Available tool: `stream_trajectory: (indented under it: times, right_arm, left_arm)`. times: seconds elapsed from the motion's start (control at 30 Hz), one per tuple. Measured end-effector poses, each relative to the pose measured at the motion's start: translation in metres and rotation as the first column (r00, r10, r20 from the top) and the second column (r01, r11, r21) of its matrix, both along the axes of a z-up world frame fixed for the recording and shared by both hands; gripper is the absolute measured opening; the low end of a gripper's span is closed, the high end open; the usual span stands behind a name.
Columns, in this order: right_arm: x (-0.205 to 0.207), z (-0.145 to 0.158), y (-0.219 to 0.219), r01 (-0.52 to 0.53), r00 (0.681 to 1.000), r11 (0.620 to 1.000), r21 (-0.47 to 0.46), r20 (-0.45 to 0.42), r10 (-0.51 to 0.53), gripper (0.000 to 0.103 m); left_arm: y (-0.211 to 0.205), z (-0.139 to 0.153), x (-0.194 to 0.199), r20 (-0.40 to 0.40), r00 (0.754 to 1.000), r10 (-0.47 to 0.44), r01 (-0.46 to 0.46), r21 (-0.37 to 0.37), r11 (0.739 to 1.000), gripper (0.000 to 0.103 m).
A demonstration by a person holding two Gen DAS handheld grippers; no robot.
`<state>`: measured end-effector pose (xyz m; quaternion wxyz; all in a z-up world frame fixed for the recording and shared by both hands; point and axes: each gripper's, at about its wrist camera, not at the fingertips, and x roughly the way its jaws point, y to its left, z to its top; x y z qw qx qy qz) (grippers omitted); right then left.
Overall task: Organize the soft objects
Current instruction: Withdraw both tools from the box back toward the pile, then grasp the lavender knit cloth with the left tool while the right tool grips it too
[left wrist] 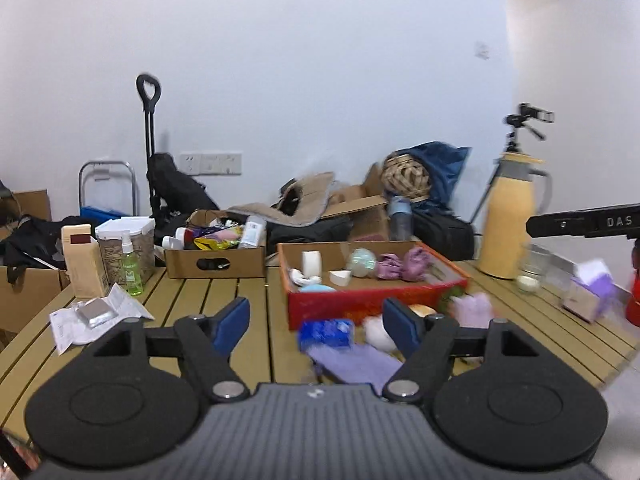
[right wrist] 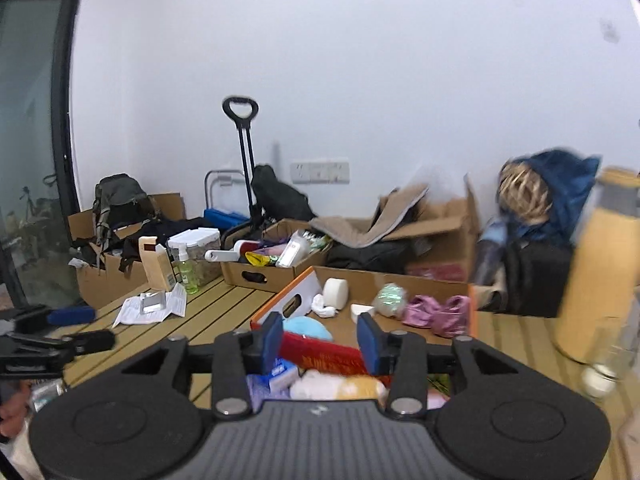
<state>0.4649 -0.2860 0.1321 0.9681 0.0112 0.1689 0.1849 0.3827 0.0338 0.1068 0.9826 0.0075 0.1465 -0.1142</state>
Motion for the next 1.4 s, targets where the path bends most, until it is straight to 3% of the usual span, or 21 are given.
stream_trajectory:
  times: [0.03, 0.13, 0.33, 0.43, 0.53, 0.73, 0.93, 1.1, 1.17, 1.33, 1.4]
  right_arm:
    - [-0.02, -0.001, -0.003, 0.008, 1.0, 1.0, -0.003, 0.015, -0.008, 0.048]
    - [-0.085, -0.01, -0.007, 0.026, 0.999, 1.0, 0.01, 0.036, -0.027, 0.05]
    - [-0.193, -0.041, 0.001, 0.055, 0.993, 0.998, 0.019, 0.107, -0.056, 0.067]
    - [-0.225, -0.057, 0.008, 0.063, 0.993, 0.998, 0.02, 0.095, -0.065, 0.07]
    - [-0.236, -0.065, 0.013, 0.048, 0.996, 0.999, 0.026, 0.068, -0.05, 0.072]
    - [-0.233, -0.074, 0.022, 0.056, 0.996, 0.998, -0.012, 0.077, -0.055, 0.075]
    - [-0.191, -0.106, 0.026, 0.06, 0.998, 0.998, -0.005, 0.014, -0.06, 0.074]
    - [-0.133, -0.132, 0.025, 0.065, 0.995, 0.997, 0.039, -0.075, -0.062, 0.065]
    - [-0.106, -0.139, 0.026, 0.061, 0.992, 0.996, 0.059, -0.113, -0.054, 0.061]
    - [-0.038, -0.153, 0.038, 0.028, 0.981, 0.994, 0.101, -0.195, -0.007, 0.056]
    - [-0.014, -0.161, 0.045, 0.016, 0.972, 0.989, 0.146, -0.234, 0.019, 0.056]
  left_arm:
    - [0.001, 0.001, -0.021, 0.008, 1.0, -0.009, 0.009, -0.023, 1.0, 0.088]
    - [0.0, 0.001, -0.074, 0.062, 0.998, -0.027, 0.03, -0.041, 0.999, 0.092]
    - [-0.008, -0.011, -0.162, 0.198, 0.98, 0.025, -0.027, 0.007, 1.0, 0.103]
    - [-0.015, -0.018, -0.174, 0.224, 0.974, 0.028, -0.042, 0.058, 0.997, 0.103]
    - [-0.015, -0.023, -0.166, 0.205, 0.978, 0.022, -0.031, 0.038, 0.999, 0.103]
    - [-0.017, -0.042, -0.128, 0.117, 0.993, 0.032, -0.033, 0.001, 0.999, 0.103]
    - [-0.024, -0.076, -0.067, -0.006, 1.0, 0.016, -0.016, -0.004, 1.0, 0.103]
    - [-0.024, -0.092, 0.011, -0.101, 0.995, -0.024, 0.018, -0.062, 0.998, 0.087]
    - [-0.018, -0.097, 0.056, -0.159, 0.987, -0.011, -0.001, -0.076, 0.997, 0.075]
    - [-0.004, -0.11, 0.151, -0.265, 0.964, 0.017, -0.046, -0.105, 0.993, 0.071]
    - [-0.002, -0.118, 0.185, -0.319, 0.948, -0.005, -0.045, -0.151, 0.988, 0.068]
